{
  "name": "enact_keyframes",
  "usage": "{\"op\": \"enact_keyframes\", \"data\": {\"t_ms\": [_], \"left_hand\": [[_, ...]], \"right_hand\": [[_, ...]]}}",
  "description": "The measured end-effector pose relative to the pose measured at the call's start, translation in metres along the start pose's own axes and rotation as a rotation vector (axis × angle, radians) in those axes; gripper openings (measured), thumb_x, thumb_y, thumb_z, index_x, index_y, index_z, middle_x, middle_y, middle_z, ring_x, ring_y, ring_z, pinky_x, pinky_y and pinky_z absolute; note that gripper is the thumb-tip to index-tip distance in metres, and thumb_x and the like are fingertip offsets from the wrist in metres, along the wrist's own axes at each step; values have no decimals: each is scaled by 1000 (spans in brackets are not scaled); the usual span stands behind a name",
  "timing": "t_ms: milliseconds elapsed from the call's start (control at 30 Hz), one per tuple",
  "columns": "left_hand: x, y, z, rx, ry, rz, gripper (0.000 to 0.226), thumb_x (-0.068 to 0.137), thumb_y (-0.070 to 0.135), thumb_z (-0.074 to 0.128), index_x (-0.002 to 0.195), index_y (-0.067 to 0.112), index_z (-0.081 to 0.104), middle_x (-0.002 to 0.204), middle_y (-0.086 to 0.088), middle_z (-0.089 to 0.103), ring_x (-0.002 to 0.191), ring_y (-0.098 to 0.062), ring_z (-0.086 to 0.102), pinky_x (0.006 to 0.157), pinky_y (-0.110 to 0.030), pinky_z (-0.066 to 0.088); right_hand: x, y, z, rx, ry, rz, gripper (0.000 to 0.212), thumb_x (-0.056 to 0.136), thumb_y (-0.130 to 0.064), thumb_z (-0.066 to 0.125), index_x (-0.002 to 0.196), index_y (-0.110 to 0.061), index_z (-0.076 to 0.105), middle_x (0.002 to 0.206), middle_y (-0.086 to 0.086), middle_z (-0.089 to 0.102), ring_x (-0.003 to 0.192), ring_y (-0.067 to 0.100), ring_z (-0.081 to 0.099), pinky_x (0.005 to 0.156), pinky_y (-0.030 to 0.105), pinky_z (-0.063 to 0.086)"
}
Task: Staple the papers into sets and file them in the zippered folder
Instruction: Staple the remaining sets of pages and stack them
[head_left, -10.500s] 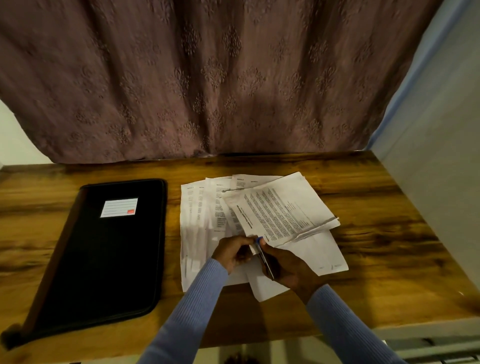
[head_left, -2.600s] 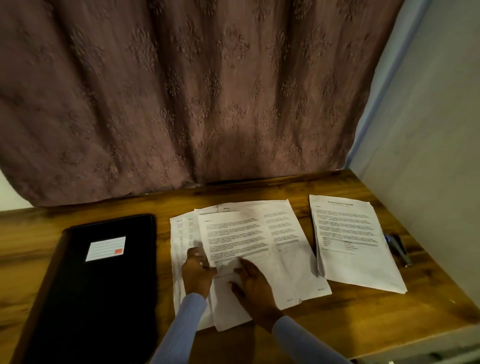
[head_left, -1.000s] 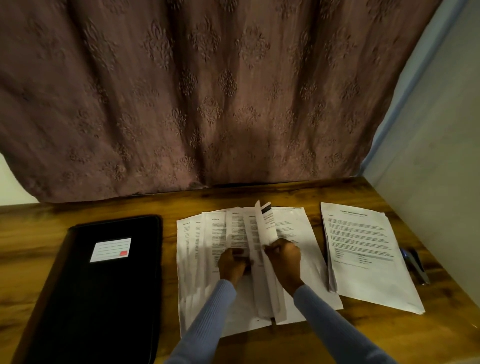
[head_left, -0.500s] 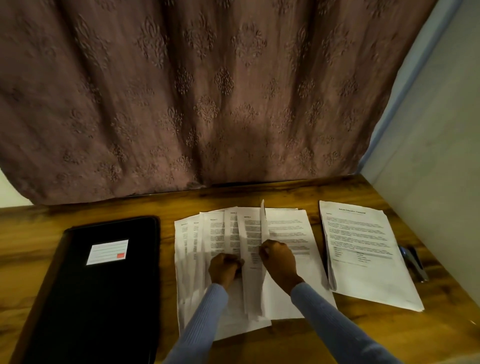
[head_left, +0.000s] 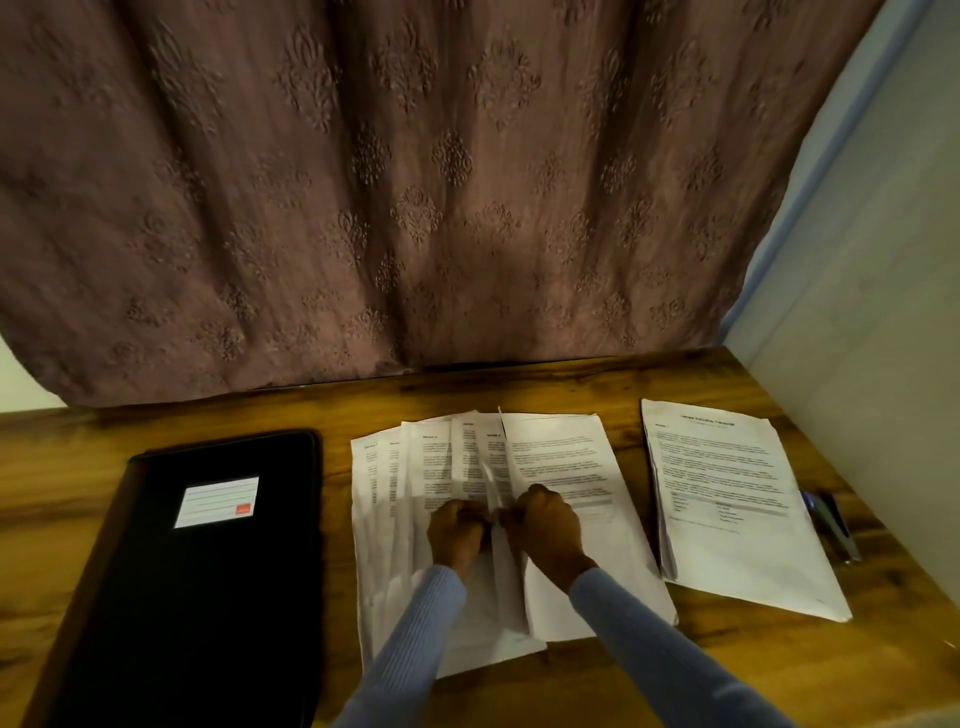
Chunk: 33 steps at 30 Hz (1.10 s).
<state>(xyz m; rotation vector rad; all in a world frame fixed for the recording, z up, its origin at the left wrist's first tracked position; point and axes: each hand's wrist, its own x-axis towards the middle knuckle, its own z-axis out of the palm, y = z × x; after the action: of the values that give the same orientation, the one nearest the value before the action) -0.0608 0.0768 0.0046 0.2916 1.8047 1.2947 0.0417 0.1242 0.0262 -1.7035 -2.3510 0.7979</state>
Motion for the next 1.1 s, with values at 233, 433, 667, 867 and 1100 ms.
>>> {"op": "enact_keyframes", "data": {"t_ms": [233, 433, 667, 867, 1100], "left_hand": [[2, -2, -7, 65, 73, 61, 16, 71, -8, 66, 76, 7, 66, 87, -13, 69, 79, -25, 65, 62, -29, 57], [-1, -2, -10, 57, 56, 93, 18, 69, -9, 69, 79, 6, 66, 89, -12, 70, 84, -27, 66, 75, -38, 58], [-12, 10, -8, -100, -122, 179, 39, 78, -15, 59, 111, 4, 54, 101, -14, 65, 86, -20, 63, 66, -22, 54], [-18, 7, -15, 80, -15, 326, 35, 82, -14, 53, 95, 18, 62, 105, -5, 66, 103, -22, 61, 92, -31, 50], [-17, 6, -24, 130, 103, 338, 35, 80, 0, 67, 114, 7, 61, 109, -5, 66, 103, -21, 61, 89, -26, 48]], "right_hand": [[-14, 7, -14, 388, 201, -67, 37, 92, -15, 53, 127, -10, 41, 110, 2, 57, 99, 17, 62, 81, 34, 57], [-17, 13, -10, 300, 168, -101, 27, 92, -8, 52, 118, -2, 54, 126, 15, 55, 116, 31, 55, 94, 37, 50], [-11, -4, -2, 182, 123, -51, 39, 88, -47, 53, 91, -11, 67, 91, 5, 69, 83, 21, 66, 74, 33, 57], [-4, -11, -8, 142, 139, -48, 22, 92, -22, 54, 103, -5, 63, 104, 10, 68, 91, 25, 66, 75, 23, 52], [-5, -8, -7, 149, 121, -155, 31, 93, -15, 51, 124, -10, 51, 125, 10, 57, 107, 25, 61, 88, 27, 52]]}}
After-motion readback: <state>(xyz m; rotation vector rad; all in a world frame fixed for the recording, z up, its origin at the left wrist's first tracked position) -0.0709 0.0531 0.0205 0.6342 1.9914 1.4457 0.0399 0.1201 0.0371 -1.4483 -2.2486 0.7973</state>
